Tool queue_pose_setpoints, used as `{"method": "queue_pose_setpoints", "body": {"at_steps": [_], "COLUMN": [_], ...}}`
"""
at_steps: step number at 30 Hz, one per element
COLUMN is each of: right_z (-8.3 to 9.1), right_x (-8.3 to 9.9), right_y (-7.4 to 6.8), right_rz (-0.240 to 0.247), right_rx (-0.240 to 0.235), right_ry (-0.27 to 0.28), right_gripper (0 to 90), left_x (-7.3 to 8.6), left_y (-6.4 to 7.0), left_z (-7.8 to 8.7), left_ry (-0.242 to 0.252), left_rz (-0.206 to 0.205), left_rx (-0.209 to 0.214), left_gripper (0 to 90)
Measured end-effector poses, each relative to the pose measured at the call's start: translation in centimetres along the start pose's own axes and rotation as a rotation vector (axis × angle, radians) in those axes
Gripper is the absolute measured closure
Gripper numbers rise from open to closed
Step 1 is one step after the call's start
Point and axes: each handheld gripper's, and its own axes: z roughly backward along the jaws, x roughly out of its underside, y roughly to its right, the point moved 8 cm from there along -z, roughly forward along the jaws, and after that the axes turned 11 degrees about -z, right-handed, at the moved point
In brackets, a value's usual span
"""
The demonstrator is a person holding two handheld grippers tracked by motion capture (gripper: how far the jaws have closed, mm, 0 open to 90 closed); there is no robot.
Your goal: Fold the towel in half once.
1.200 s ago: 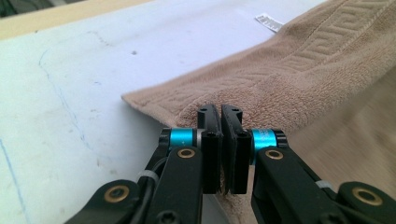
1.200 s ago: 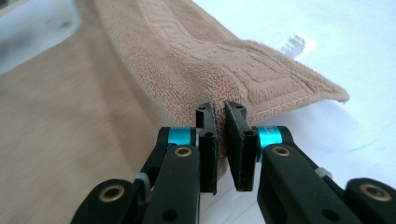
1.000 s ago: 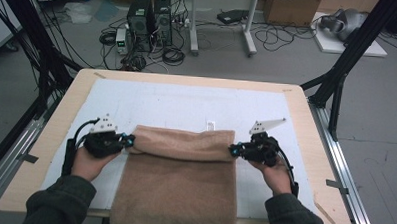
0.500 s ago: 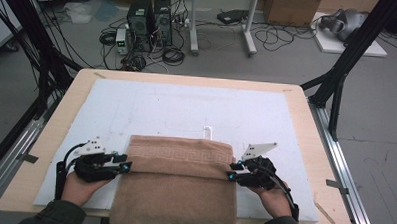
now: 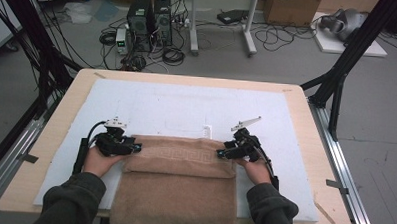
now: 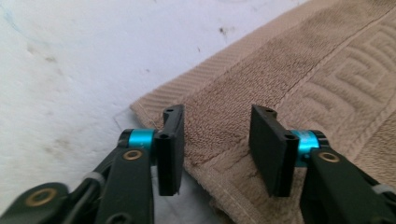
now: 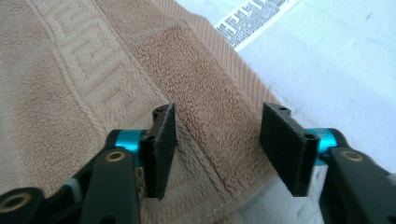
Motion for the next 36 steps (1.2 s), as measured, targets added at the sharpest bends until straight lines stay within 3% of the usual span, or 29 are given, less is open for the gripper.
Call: {"method": "queue_pose_setpoints", "body": {"at_steps": [1, 2, 4, 9, 10, 14, 16, 18, 21, 25, 28, 30, 32, 33, 34, 36], "right_z": [-0.1, -0.1, -0.2, 0.8, 1.1, 2.3, 3.3, 4.0, 4.7, 5.8, 7.0, 7.2, 7.8, 7.8, 8.1, 8.2], "right_x": [0.1, 0.1, 0.1, -0.5, -0.7, -1.5, -2.2, -2.3, -2.2, -1.4, 0.7, 1.2, 3.2, 3.2, 4.9, 5.8], "right_y": [-0.3, -0.3, -0.5, -1.2, -1.3, -2.1, -2.8, -3.5, -4.2, -5.3, -7.2, -7.6, -9.0, -9.0, -10.1, -10.6], "right_rz": [0.003, 0.003, -0.002, 0.05, 0.055, 0.078, 0.116, 0.135, 0.155, 0.171, 0.206, 0.217, 0.239, 0.239, 0.247, 0.253], "right_rx": [-0.044, -0.044, -0.074, -0.032, -0.032, -0.034, -0.028, -0.035, -0.047, -0.072, -0.089, -0.09, -0.108, -0.108, -0.143, -0.154], "right_ry": [-0.011, -0.011, -0.025, -0.002, 0.008, 0.039, 0.063, 0.078, 0.098, 0.115, 0.121, 0.114, 0.111, 0.111, 0.094, 0.075], "right_gripper": [66.7, 66.7, 81.0, 83.9, 84.3, 84.3, 84.4, 84.3, 84.3, 84.3, 84.3, 84.3, 84.2, 84.2, 84.1, 83.6], "left_x": [0.0, 0.0, -0.1, -0.4, -0.9, -1.4, -1.6, -2.3, -2.5, -1.9, -1.1, -0.4, 0.5, 1.1, 1.7, 2.9], "left_y": [0.1, 0.3, 0.3, 0.3, 0.2, 0.1, 0.1, 0.4, 0.8, 2.6, 4.1, 5.3, 6.7, 7.4, 8.2, 9.5], "left_z": [-0.1, -0.1, 0.0, 0.8, 1.5, 2.8, 3.4, 4.6, 5.4, 6.9, 8.1, 8.6, 9.2, 9.5, 9.8, 10.4], "left_ry": [-0.004, -0.007, -0.006, 0.026, 0.069, 0.117, 0.12, 0.169, 0.189, 0.204, 0.211, 0.211, 0.205, 0.196, 0.194, 0.179], "left_rz": [-0.015, -0.022, -0.026, -0.028, -0.015, -0.007, -0.015, -0.021, -0.023, -0.073, -0.11, -0.113, -0.144, -0.157, -0.167, -0.193], "left_rx": [-0.01, -0.011, -0.009, -0.012, -0.015, -0.015, -0.017, -0.023, -0.013, -0.01, -0.004, 0.018, 0.028, 0.038, 0.051, 0.079], "left_gripper": [72.0, 72.0, 84.5, 86.4, 86.4, 86.1, 86.1, 86.1, 86.2, 86.2, 86.2, 86.1, 86.2, 86.2, 86.1, 86.0]}}
